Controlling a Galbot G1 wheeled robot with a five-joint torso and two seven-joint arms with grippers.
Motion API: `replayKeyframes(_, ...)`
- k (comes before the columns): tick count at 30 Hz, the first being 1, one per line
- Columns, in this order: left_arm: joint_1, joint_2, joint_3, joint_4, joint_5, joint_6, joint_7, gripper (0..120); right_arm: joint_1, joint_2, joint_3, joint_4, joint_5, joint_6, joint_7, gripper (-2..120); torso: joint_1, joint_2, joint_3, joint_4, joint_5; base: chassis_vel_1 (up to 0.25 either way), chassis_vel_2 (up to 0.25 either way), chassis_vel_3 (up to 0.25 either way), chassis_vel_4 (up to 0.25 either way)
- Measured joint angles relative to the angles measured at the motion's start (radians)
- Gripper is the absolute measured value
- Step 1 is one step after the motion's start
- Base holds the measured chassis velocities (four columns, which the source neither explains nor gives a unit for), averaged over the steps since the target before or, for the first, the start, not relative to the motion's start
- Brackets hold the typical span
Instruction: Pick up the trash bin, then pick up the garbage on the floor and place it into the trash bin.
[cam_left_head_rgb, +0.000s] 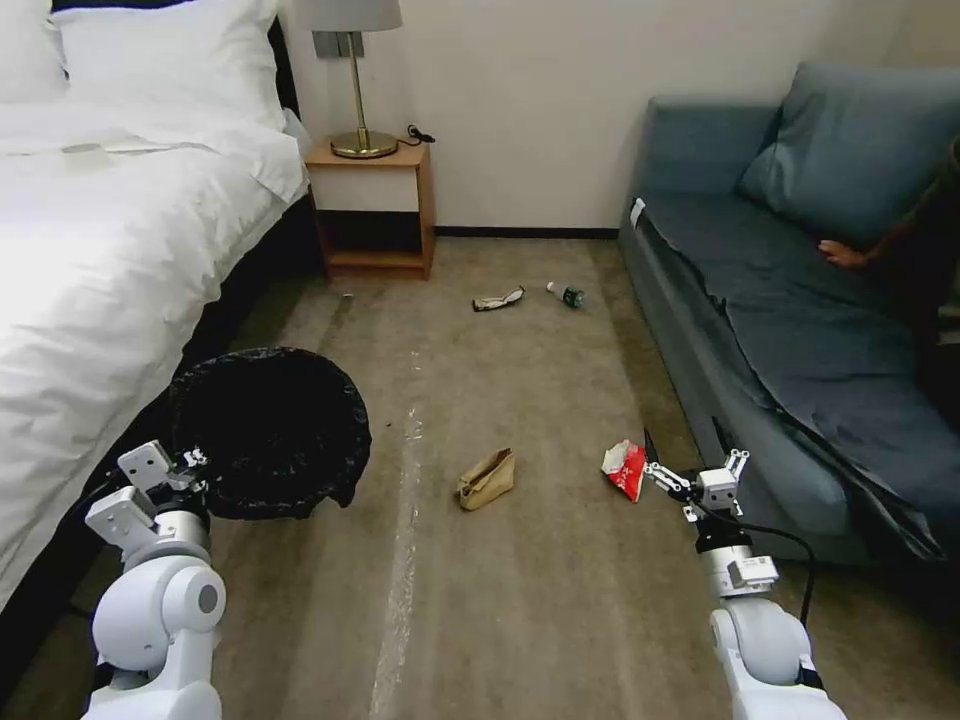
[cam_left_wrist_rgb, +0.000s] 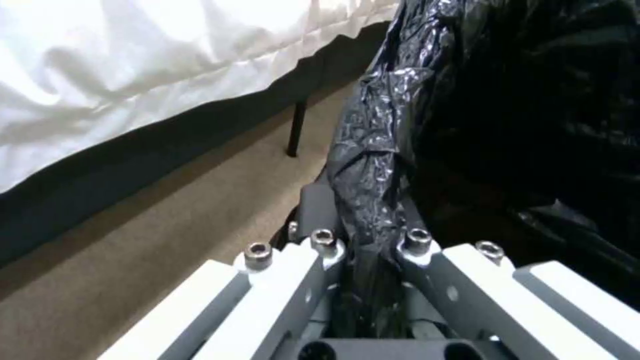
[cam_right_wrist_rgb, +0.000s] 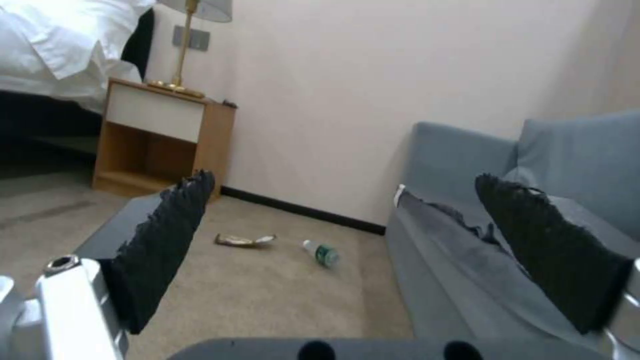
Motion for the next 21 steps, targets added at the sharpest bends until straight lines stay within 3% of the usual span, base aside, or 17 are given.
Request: replayKeyframes(21, -0.009, -0.012, 0.002, 0.017, 0.008, -0.011, 0.004, 3, 0.020, 0.004, -0.009, -0.050, 0.003, 0.006, 0.016, 100, 0.000, 0.000, 0.000, 0.0001, 0.0001, -0.086, 0.089, 0.083, -0.090)
